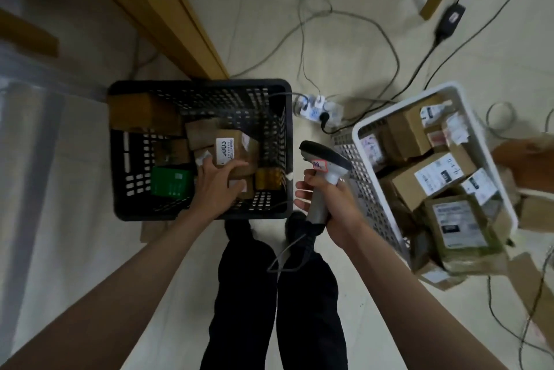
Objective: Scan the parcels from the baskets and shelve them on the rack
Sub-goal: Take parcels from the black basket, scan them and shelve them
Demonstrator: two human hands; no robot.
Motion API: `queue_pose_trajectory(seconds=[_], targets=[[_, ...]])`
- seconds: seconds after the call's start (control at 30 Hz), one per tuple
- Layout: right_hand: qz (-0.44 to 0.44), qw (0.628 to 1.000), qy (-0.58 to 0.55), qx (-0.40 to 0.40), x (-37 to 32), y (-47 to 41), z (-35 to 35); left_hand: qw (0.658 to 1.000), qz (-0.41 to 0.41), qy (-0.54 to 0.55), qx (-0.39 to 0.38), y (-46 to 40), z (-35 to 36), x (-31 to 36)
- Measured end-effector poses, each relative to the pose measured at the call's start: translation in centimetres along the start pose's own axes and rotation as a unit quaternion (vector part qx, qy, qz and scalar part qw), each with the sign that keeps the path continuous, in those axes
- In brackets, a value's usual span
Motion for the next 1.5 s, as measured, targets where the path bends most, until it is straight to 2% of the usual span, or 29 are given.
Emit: queue_pose_trajectory(seconds=[0.2, 0.37, 0.47, 0.6, 0.77, 0.9, 0.97, 1.07, 1.17, 1.3, 1.4, 1.5], targets=[[-0.034, 0.997, 0.026, -0.07, -6.5, 11.2, 4.1, 0.98, 0.01, 0.164, 0.113, 12.7, -11.2, 4.2], [-0.09, 0.988, 0.064, -0.107, -11.9, 20.7, 6.9, 0.953, 0.067, 0.218, 0.198, 22.2, -18.9, 8.1], [-0.12, 0.98, 0.081, -0.136, -14.7, 26.1, 8.6, 0.944, 0.103, 0.226, 0.216, 27.0, -22.5, 10.5], [-0.161, 0.965, 0.116, -0.174, -17.7, 32.3, 11.0, 0.941, 0.11, 0.218, 0.235, 31.7, -26.6, 12.6], [-0.194, 0.945, 0.135, -0.225, -20.0, 38.0, 13.9, 0.911, 0.15, 0.255, 0.289, 36.3, -31.8, 14.2], [-0.249, 0.938, 0.124, -0.207, -21.4, 41.5, 15.9, 0.878, 0.193, 0.314, 0.306, 39.0, -35.0, 14.6], [-0.272, 0.936, 0.103, -0.198, -21.6, 43.3, 17.0, 0.873, 0.222, 0.291, 0.321, 40.2, -36.2, 14.8], [-0.299, 0.934, 0.082, -0.177, -21.6, 45.5, 18.2, 0.87, 0.266, 0.187, 0.37, 42.2, -37.4, 15.4], [-0.321, 0.929, 0.063, -0.171, -21.2, 47.5, 19.4, 0.848, 0.306, 0.095, 0.422, 45.1, -38.2, 15.7], [-0.329, 0.924, 0.076, -0.177, -20.0, 49.6, 20.7, 0.817, 0.367, 0.001, 0.444, 48.5, -39.1, 16.1], [-0.318, 0.925, 0.075, -0.193, -19.2, 50.7, 21.7, 0.802, 0.374, -0.082, 0.459, 50.2, -39.5, 16.1], [-0.309, 0.928, 0.069, -0.199, -18.6, 51.5, 22.5, 0.79, 0.379, -0.115, 0.468, 51.3, -40.4, 15.5]])
Point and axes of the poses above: each hand's wrist, its own y-axis away from the middle knuckle, its own z-axis out of the palm, x = y × z, the point moved 7 cm from there along -y, towards the middle knuckle
